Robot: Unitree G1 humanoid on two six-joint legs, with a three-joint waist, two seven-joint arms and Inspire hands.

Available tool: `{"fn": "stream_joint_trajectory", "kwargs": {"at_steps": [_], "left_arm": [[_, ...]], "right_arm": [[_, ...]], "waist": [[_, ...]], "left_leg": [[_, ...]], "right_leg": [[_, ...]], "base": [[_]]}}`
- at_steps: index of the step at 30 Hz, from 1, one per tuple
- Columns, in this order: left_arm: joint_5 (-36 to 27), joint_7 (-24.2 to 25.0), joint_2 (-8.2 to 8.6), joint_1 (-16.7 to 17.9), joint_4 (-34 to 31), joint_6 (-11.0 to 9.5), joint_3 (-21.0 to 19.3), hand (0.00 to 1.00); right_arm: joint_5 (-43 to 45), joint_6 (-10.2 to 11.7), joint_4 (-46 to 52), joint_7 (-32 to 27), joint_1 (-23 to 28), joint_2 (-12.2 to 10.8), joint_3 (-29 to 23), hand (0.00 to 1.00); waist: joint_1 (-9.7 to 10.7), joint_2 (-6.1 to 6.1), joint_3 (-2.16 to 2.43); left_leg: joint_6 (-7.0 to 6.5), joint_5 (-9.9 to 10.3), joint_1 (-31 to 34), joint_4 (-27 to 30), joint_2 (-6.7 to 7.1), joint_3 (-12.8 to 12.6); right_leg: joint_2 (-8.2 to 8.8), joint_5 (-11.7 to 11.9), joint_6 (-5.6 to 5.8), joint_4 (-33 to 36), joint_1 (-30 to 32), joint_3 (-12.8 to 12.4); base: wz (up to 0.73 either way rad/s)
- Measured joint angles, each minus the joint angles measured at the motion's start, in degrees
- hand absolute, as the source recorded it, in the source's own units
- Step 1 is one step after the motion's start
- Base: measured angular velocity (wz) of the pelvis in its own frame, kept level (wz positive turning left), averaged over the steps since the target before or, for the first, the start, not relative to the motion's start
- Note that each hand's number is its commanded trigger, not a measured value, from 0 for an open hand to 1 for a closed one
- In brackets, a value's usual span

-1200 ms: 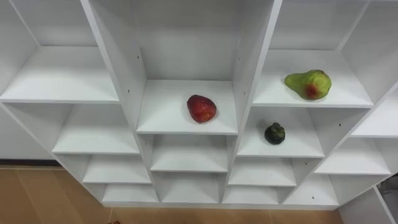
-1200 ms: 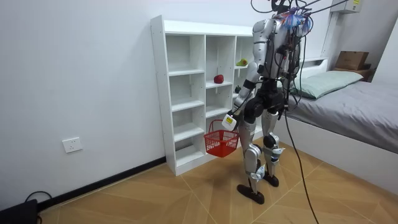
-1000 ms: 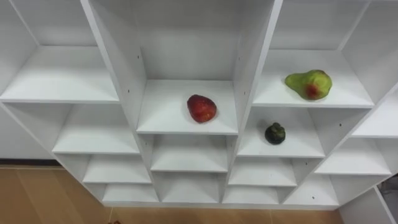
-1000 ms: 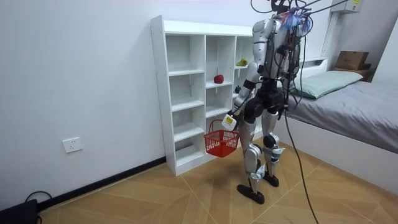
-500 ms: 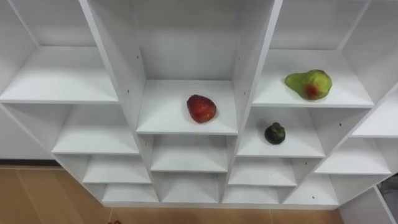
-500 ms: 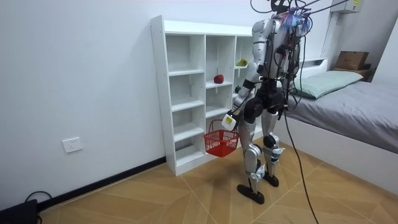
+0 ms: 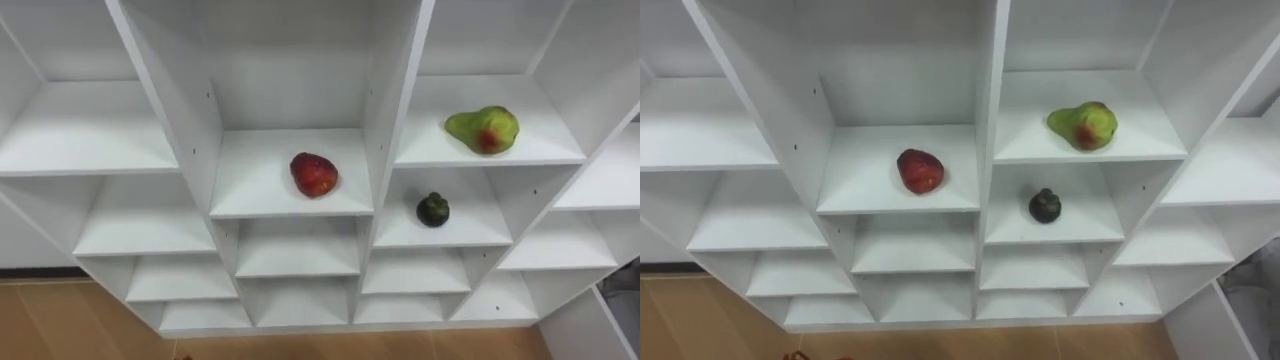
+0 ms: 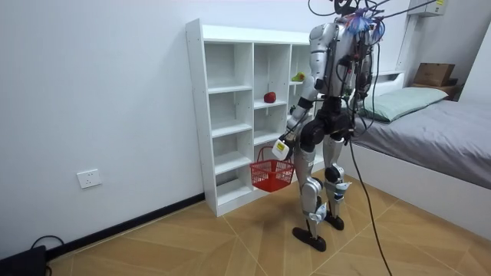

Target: Collect fruits from the closet

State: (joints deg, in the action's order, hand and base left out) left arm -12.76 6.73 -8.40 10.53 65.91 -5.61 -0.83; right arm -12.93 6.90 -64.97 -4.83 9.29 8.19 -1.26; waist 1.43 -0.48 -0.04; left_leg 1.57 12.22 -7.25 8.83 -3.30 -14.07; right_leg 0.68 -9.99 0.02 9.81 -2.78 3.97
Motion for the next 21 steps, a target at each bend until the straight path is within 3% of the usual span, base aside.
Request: {"fn": "stream_joint_trajectory", "kwargs": {"at_steps": [4, 5, 8, 15, 21], "left_arm": [[0.0, 0.0, 0.02, 0.0, -0.2, -1.1, -0.1, 1.0], [0.0, 0.0, 0.02, 0.2, -0.8, -1.1, 0.0, 1.0], [0.0, 0.0, 0.01, 0.3, -1.3, -1.4, 0.6, 1.0], [0.0, 0.0, 0.05, -0.1, -1.8, -2.1, 2.5, 1.0], [0.1, -0.1, 0.03, -0.1, -1.8, -3.2, 2.8, 1.0]], "right_arm": [[1.7, 0.2, 9.0, -1.4, 2.9, 0.0, -0.2, 0.0], [2.8, 0.9, 12.1, -1.9, 3.7, 0.0, -0.1, 0.0], [4.1, 1.9, 16.6, -3.2, 4.6, -0.5, -0.1, 0.0], [5.6, 3.1, 36.5, -7.5, 8.8, -0.8, 1.7, 0.0], [10.8, 5.7, 45.8, -11.8, 10.0, -0.9, 2.5, 0.0]], "waist": [[0.1, 0.29, 0.11], [0.3, 0.51, 0.32], [0.3, 0.53, 0.37], [0.3, 0.85, 0.3], [0.5, 1.11, 0.31]], "left_leg": [[0.0, 0.0, 0.6, 0.0, -0.01, -0.1], [0.0, 0.0, 0.8, 0.0, -0.02, -0.1], [0.0, 0.0, 1.0, 0.0, -0.01, -0.1], [0.0, 0.0, 1.8, 0.0, -0.07, -0.9], [0.0, 0.0, 2.6, -0.1, -0.12, -1.6]], "right_leg": [[-0.11, 0.0, 0.01, 0.3, 0.8, -0.6], [-0.13, 0.1, 0.01, 0.3, 1.1, -0.6], [-0.12, 0.2, 0.03, 0.5, 1.5, -0.7], [-0.21, 0.3, -0.03, 0.9, 2.9, -1.1], [-0.51, 0.7, 0.03, 1.0, 4.0, -2.4]], "base": [[-0.03], [-0.06], [-0.03], [-0.04], [-0.1]]}}
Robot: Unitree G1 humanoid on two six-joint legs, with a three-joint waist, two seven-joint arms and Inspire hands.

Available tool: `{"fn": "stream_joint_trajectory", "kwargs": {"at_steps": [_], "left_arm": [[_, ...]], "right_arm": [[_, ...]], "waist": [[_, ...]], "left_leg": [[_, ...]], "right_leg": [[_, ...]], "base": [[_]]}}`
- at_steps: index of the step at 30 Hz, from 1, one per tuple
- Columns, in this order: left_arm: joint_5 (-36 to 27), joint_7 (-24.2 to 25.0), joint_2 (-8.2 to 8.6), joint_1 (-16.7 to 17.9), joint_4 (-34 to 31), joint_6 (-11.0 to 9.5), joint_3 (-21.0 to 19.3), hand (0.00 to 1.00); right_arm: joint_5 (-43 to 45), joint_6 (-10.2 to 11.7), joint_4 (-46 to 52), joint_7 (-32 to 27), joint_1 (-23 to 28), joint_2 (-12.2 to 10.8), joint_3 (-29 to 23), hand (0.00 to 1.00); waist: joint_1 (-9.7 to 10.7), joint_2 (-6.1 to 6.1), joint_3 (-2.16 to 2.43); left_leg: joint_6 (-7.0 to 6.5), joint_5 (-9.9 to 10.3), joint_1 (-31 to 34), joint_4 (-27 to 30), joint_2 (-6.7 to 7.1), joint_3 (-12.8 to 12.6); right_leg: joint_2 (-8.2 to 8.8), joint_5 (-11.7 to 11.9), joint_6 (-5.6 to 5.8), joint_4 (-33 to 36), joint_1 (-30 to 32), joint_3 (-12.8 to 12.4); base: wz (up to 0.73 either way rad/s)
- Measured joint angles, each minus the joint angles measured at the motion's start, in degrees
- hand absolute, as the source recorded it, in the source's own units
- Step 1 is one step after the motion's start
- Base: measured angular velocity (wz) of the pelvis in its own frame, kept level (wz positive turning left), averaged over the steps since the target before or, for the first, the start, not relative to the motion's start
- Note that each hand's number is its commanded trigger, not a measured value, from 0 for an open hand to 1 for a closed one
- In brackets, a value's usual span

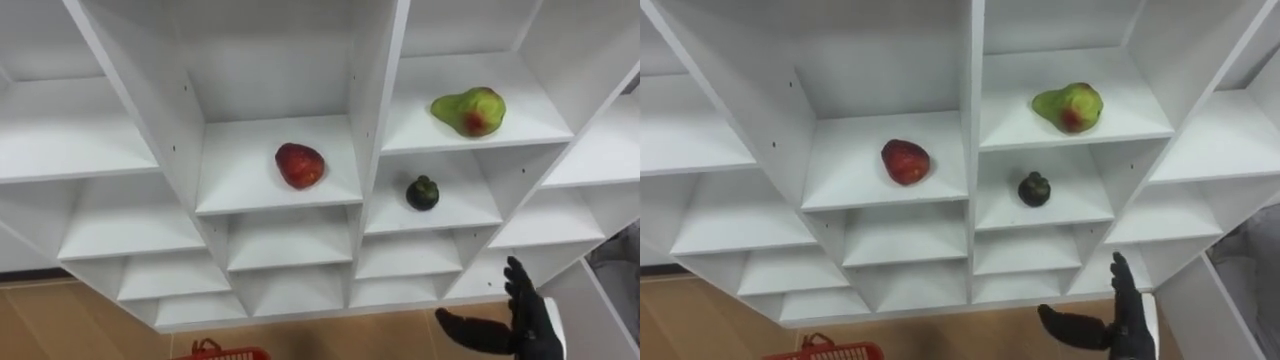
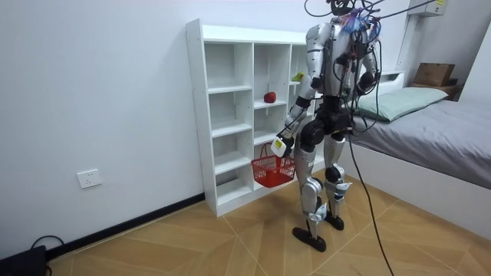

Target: Collect fruits from the closet

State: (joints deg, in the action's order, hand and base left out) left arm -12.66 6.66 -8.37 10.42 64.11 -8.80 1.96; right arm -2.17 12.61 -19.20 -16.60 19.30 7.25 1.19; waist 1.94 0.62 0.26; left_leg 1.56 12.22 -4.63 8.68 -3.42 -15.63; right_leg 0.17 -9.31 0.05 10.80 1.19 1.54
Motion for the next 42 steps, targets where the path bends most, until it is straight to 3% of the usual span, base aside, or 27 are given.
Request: {"fn": "stream_joint_trajectory", "kwargs": {"at_steps": [7, 10, 14, 18, 24, 34, 42], "left_arm": [[0.0, 0.2, -0.01, 0.2, 0.0, -0.1, 0.6, 1.0], [0.0, 0.3, 0.0, 0.3, -0.1, -0.1, 0.7, 1.0], [0.0, 0.3, -0.09, 0.3, -0.1, -0.3, 1.5, 1.0], [-0.1, 0.5, -0.1, 0.3, -0.1, -0.4, 1.7, 1.0], [-0.1, 1.4, -0.13, 0.3, 0.0, -0.5, 2.7, 1.0], [1.8, 1.3, -0.49, -0.1, 0.2, -0.5, 2.6, 1.0], [2.3, 1.3, -0.52, -0.7, 0.7, -0.5, 2.6, 1.0]], "right_arm": [[1.3, 1.1, 5.0, -3.5, -0.1, 0.0, -0.2, 0.0], [2.5, 1.1, 10.3, -4.5, 0.0, 0.0, 0.0, 0.0], [5.0, 2.2, 13.4, -7.0, -0.4, 0.1, -0.1, 0.0], [5.7, 2.3, 16.1, -9.1, -0.3, 0.1, -0.1, 0.0], [7.4, 2.9, 21.1, -10.7, -0.5, 0.3, -0.1, 0.0], [12.1, 3.0, 22.4, -12.8, -1.4, 0.3, 0.1, 0.0], [12.1, 3.0, 27.0, -12.2, -2.8, 2.2, 0.6, 0.0]], "waist": [[1.0, 0.51, -0.09], [1.0, 0.71, -0.07], [1.1, 0.29, -0.08], [1.1, -0.4, -0.43], [0.9, -1.03, -0.2], [0.3, -1.08, -0.18], [-0.7, -1.09, -0.16]], "left_leg": [[0.0, 0.0, 0.2, 0.0, -0.02, -0.3], [0.0, 0.0, 0.3, 0.0, -0.12, -1.7], [0.0, 0.0, 0.0, 0.0, -0.13, -2.3], [0.0, 0.0, 0.3, -0.1, -0.13, -2.4], [0.0, 0.0, 1.0, -0.1, -0.2, -2.4], [0.0, 0.0, 1.0, -0.2, -0.2, -2.4], [0.0, 0.0, 0.8, -0.2, -0.24, -2.4]], "right_leg": [[-0.02, 0.0, -0.02, 0.0, 0.4, 0.0], [-0.16, 0.0, -0.04, 0.0, 1.1, -0.8], [-0.24, 0.1, -0.02, 0.1, 1.1, -1.5], [-0.24, 0.2, 0.01, 0.1, 1.4, -1.4], [-0.3, 0.5, 0.02, 0.0, 1.8, -1.4], [-0.34, 0.5, 0.01, -0.1, 1.9, -1.4], [-0.38, 0.6, -0.03, 0.0, 1.7, -1.4]], "base": [[-0.02], [-0.16], [-0.08], [-0.01], [0.0], [0.0], [0.0]]}}
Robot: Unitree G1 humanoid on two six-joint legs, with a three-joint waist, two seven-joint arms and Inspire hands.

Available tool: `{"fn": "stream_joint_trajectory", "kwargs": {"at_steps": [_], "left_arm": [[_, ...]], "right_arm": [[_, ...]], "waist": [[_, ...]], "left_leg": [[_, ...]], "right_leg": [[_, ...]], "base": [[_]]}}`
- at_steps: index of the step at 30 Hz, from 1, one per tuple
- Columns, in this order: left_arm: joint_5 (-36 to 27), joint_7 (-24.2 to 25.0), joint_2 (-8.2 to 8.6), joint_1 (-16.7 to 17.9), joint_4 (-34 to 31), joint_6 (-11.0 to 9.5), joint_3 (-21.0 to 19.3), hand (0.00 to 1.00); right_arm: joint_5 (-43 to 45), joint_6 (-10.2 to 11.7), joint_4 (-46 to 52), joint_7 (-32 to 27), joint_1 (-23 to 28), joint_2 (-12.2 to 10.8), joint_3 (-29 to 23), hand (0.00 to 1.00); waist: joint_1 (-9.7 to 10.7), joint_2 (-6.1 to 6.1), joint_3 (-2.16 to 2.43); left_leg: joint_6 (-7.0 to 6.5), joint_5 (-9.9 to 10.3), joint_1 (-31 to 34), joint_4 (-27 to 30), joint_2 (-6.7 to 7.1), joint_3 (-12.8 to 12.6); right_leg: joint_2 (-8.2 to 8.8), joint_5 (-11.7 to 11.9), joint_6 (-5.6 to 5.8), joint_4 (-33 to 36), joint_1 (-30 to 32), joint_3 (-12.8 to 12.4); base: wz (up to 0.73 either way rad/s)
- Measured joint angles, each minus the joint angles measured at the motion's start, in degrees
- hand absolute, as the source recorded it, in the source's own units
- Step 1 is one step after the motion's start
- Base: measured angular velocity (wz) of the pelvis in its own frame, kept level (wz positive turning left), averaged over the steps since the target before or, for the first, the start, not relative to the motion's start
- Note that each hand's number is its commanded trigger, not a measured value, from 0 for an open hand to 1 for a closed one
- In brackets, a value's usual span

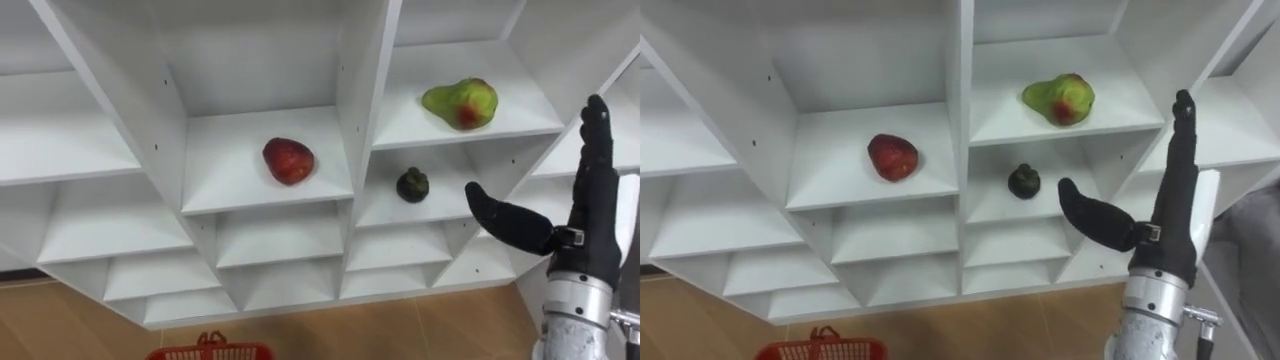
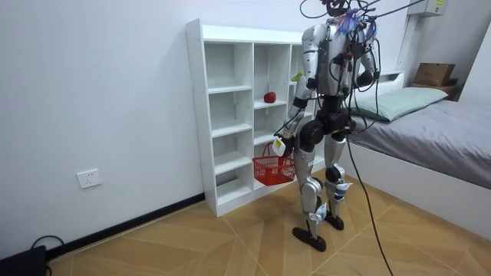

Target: Collect fruits from the closet

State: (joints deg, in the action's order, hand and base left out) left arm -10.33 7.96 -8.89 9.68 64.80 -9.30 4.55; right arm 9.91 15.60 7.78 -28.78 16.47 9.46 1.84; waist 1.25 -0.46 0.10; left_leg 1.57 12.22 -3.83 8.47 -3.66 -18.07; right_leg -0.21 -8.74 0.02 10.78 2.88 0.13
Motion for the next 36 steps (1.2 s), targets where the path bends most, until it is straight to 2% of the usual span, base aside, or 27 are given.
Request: {"fn": "stream_joint_trajectory", "kwargs": {"at_steps": [9, 20, 25, 36], "left_arm": [[1.2, 0.2, -0.36, 0.0, -0.1, 0.1, -0.1, 1.0], [2.1, 0.6, -1.76, 0.0, -0.2, 0.1, -0.4, 1.0], [2.1, 0.6, -1.82, -0.1, -0.2, 0.1, -0.5, 1.0], [2.1, 0.7, -1.83, 0.2, -0.5, 0.2, -1.3, 1.0]], "right_arm": [[0.4, -0.3, 0.1, 1.3, -0.2, 0.7, 1.3, 0.0], [4.2, -0.4, 2.8, 2.1, -5.7, 2.8, 1.2, 0.0], [3.9, -0.4, 2.8, 2.1, -7.2, 2.8, 1.2, 0.0], [-4.1, -0.2, 2.2, 3.9, -9.2, 4.6, -1.0, 0.0]], "waist": [[-0.2, -0.42, -0.05], [-0.1, -2.01, -0.13], [-0.1, -2.06, -0.16], [-0.3, -2.52, -0.31]], "left_leg": [[0.0, 0.0, 0.0, 0.0, -0.01, 0.0], [0.0, 0.0, -0.9, -0.1, -0.06, 0.8], [0.0, 0.0, -0.8, -0.1, -0.09, 1.1], [-0.01, 0.0, -1.1, 0.1, -0.11, 2.4]], "right_leg": [[-0.01, 0.0, 0.0, 0.1, 0.0, 0.0], [0.02, 0.0, -0.01, -0.1, -1.5, 0.6], [0.06, 0.0, -0.02, -0.1, -1.5, 1.1], [0.06, 0.1, -0.09, -0.1, -2.2, 1.8]], "base": [[0.0], [0.02], [0.05], [0.02]]}}
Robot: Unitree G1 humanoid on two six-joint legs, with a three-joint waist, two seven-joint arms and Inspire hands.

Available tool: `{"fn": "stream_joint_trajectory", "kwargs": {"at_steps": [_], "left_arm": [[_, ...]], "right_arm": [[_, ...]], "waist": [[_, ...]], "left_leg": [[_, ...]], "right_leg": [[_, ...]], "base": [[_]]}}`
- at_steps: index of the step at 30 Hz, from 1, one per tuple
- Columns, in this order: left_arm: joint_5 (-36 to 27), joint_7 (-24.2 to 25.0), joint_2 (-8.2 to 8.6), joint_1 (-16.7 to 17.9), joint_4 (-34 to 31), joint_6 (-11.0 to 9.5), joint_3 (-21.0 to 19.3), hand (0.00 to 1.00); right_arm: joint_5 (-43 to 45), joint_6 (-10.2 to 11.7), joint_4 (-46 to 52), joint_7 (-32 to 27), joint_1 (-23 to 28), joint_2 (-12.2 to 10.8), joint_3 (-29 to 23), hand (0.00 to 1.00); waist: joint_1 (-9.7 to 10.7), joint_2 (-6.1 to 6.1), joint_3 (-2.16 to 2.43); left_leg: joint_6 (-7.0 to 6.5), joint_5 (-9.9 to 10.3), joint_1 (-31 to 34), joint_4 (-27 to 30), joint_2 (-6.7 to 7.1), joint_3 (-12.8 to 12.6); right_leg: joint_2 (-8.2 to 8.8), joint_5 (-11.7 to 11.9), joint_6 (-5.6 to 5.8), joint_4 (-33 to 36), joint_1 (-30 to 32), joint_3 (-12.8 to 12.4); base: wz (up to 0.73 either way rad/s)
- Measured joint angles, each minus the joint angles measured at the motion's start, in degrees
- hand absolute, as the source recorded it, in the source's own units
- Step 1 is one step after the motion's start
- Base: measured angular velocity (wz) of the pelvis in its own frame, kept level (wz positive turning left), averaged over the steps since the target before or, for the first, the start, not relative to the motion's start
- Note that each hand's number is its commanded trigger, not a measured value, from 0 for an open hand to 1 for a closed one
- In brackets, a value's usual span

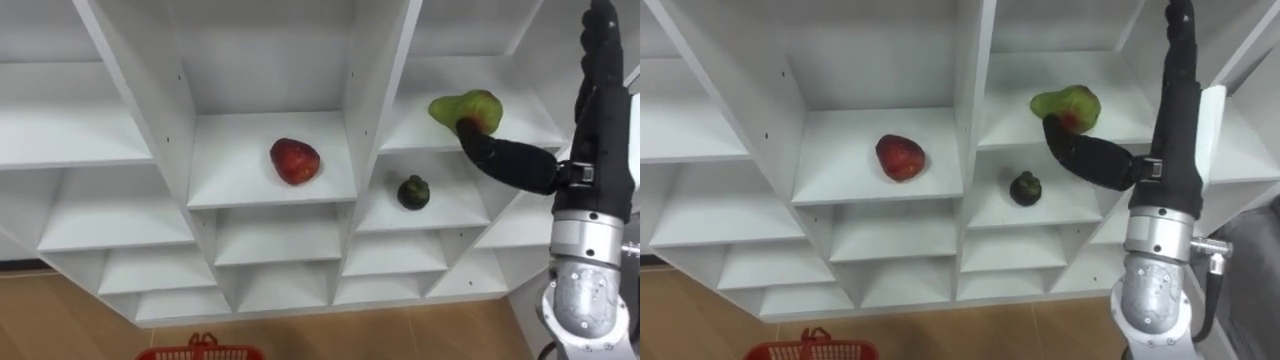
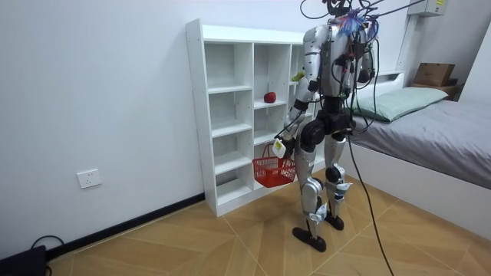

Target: Collect fruits from the closet

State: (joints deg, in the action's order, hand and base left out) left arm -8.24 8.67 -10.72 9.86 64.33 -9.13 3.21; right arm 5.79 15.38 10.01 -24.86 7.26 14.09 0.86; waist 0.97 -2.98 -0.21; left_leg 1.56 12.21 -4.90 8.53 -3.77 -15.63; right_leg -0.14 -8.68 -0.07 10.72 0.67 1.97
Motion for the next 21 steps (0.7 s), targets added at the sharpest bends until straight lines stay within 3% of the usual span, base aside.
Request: {"fn": "stream_joint_trajectory", "kwargs": {"at_steps": [14, 21], "left_arm": [[1.6, 1.1, -0.09, 2.4, -4.2, 0.6, -1.6, 1.0], [1.6, 0.9, 0.07, 2.6, -4.6, 0.6, -1.7, 1.0]], "right_arm": [[-8.1, -0.6, -2.6, 5.5, -2.4, 2.4, -0.9, 0.0], [-8.1, -2.3, -6.4, 9.6, -4.3, 3.0, -1.8, 0.0]], "waist": [[-0.1, -0.26, -0.03], [-0.1, 0.36, -0.19]], "left_leg": [[0.0, 0.0, 0.2, 0.1, 0.01, 0.6], [0.0, 0.0, 0.3, 0.2, -0.01, 0.7]], "right_leg": [[0.03, 0.0, -0.04, -0.1, 0.0, 0.1], [0.07, 0.0, -0.04, -0.1, 0.1, 0.5]], "base": [[0.0], [0.01]]}}
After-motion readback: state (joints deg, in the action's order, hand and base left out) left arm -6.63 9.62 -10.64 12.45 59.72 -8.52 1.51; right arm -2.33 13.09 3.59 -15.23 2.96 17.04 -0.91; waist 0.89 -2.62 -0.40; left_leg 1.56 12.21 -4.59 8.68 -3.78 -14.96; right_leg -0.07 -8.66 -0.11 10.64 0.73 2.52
